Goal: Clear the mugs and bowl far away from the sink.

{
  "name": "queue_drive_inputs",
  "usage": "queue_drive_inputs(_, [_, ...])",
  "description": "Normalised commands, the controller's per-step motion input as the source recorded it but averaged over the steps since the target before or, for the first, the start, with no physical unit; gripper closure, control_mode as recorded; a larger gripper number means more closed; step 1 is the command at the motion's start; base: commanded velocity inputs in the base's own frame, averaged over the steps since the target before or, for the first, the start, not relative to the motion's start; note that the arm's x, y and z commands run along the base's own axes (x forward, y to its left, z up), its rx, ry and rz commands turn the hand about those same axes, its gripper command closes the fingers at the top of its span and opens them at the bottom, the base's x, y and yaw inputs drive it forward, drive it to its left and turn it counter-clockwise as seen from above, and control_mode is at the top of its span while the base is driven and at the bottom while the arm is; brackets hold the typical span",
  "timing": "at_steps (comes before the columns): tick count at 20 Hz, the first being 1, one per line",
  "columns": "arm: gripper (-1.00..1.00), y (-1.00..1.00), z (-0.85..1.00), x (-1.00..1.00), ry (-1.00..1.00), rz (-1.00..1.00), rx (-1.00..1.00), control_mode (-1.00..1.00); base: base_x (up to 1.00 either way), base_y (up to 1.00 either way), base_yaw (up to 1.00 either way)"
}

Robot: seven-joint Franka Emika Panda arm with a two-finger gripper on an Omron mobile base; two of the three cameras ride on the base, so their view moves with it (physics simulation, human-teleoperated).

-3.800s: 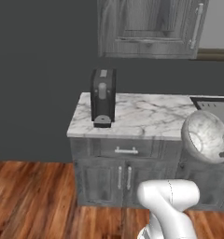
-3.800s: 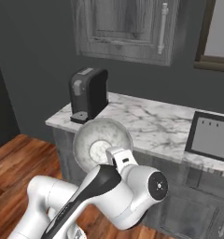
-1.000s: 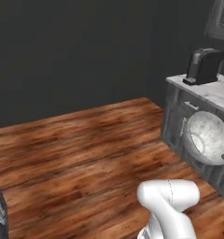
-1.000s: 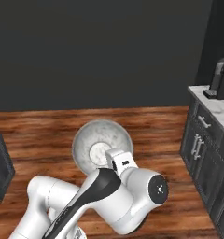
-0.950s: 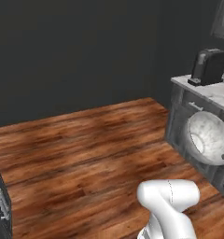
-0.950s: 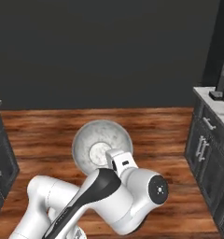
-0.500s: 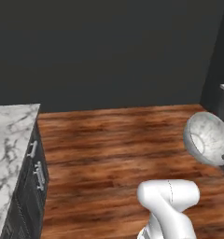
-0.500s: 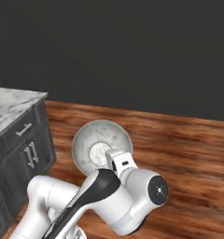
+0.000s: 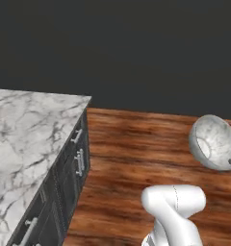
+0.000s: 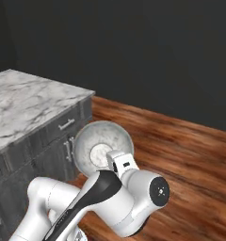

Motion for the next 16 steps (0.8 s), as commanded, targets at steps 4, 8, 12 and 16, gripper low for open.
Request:
queue_drive_inputs(4, [1.0,0.0,0.0,0.0,0.0,0.0,0.0,1.0,0.0,0.0,0.51])
queue_drive_inputs(8, [1.0,0.0,0.0,0.0,0.0,0.0,0.0,1.0,0.0,0.0,0.5])
queue_drive_inputs(12, [1.0,0.0,0.0,0.0,0.0,0.0,0.0,1.0,0.0,0.0,0.49])
queue_drive_inputs(16, [1.0,0.0,0.0,0.0,0.0,0.0,0.0,1.0,0.0,0.0,0.48])
